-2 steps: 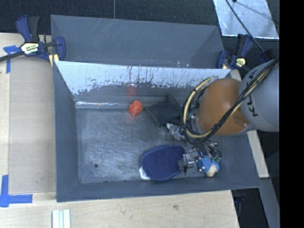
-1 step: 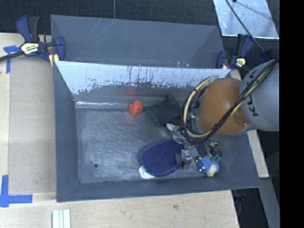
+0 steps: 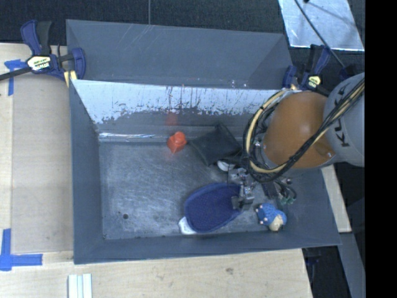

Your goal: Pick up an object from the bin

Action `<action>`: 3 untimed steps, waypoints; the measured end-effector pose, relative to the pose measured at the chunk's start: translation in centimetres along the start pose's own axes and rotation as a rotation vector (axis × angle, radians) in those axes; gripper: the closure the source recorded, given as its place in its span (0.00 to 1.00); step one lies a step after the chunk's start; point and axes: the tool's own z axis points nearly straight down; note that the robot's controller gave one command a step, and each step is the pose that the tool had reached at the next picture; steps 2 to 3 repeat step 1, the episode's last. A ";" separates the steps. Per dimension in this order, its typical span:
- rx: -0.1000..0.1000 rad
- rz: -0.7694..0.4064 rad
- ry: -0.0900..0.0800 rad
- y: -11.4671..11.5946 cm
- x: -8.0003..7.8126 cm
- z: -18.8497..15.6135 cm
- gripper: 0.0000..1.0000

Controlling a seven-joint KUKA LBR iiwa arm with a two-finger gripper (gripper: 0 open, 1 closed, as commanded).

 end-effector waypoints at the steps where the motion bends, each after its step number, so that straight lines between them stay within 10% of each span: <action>1: 0.001 0.001 -0.004 -0.1 -0.3 -9.8 1.00; 3: 0.001 0.001 -0.004 -0.1 -0.3 -9.8 1.00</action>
Offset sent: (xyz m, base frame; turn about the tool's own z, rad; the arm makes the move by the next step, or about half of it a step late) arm 0.0000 0.0001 0.0935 0.0000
